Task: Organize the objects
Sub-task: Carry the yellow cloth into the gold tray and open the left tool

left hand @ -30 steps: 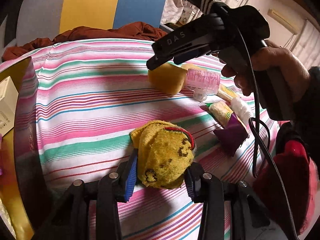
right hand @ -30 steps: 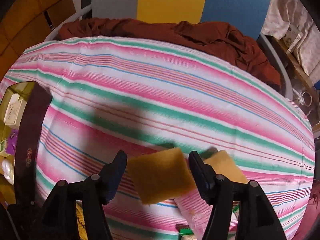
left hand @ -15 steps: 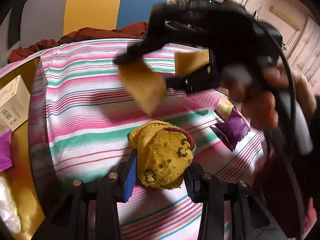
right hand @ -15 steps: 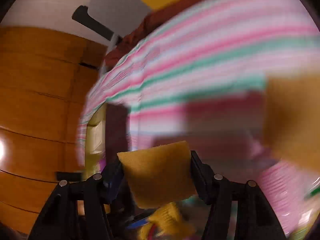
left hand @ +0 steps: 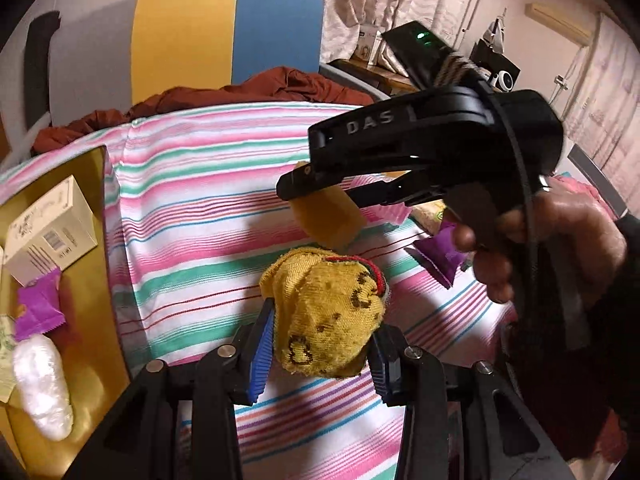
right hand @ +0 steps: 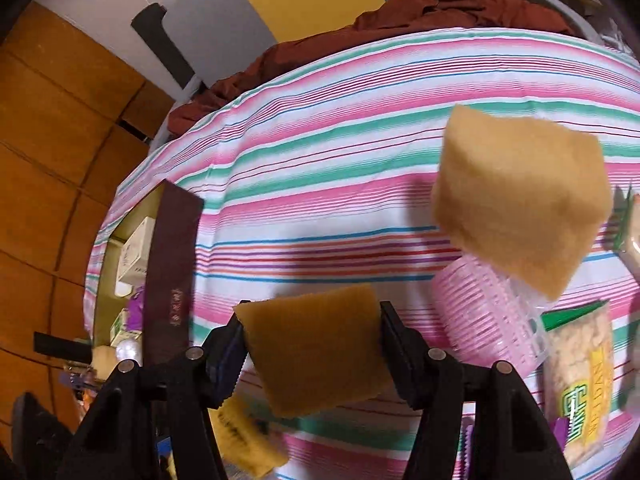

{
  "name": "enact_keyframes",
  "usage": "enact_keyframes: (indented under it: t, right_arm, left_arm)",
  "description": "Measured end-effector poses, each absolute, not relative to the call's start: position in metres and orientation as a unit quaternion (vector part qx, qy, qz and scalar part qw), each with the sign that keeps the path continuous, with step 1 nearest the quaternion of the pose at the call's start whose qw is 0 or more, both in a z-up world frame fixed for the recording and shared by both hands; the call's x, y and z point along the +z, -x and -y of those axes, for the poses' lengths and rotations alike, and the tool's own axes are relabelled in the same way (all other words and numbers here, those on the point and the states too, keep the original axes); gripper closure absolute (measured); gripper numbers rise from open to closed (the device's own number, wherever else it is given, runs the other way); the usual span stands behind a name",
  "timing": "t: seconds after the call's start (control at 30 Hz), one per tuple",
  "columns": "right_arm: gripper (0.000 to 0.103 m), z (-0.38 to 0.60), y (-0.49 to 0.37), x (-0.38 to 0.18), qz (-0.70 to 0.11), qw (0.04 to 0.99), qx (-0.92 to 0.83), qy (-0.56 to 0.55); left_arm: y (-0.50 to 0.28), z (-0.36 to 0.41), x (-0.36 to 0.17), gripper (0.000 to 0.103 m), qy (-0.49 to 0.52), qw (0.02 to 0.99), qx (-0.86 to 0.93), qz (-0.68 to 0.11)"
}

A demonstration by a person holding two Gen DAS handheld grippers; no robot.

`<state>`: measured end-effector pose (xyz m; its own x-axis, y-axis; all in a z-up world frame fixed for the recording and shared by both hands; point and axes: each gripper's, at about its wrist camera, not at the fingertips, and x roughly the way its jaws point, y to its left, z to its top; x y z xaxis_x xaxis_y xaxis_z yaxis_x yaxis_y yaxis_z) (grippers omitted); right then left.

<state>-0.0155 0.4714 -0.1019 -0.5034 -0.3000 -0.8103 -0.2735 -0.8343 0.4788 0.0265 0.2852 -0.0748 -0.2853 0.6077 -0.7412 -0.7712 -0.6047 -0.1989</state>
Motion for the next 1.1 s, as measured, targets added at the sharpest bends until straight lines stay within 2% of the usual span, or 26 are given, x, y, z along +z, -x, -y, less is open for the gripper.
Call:
enact_keyframes:
  t: [0.17,0.33,0.7,1.1]
  right_arm:
    - [0.041,-0.470,0.015,-0.101,0.263,-0.013,-0.826,-0.498]
    - [0.042,-0.452,0.022,-0.102,0.200,-0.017,-0.836,-0.511]
    - [0.042,-0.429,0.027,-0.111,0.121,-0.019,-0.840,-0.529]
    - [0.042,-0.414,0.026,-0.115,0.058,-0.030,-0.842,-0.535]
  left_arm:
    - [-0.031,-0.276,-0.067,0.062,0.400,0.431,0.802,-0.099]
    - [-0.033,-0.262,-0.048,0.062,0.385,0.424,0.815,-0.090]
    - [-0.009,-0.208,0.001,0.062,0.345,0.357,0.867,-0.047]
    - [0.027,-0.148,-0.008,0.061,0.356,0.279,0.891,-0.036]
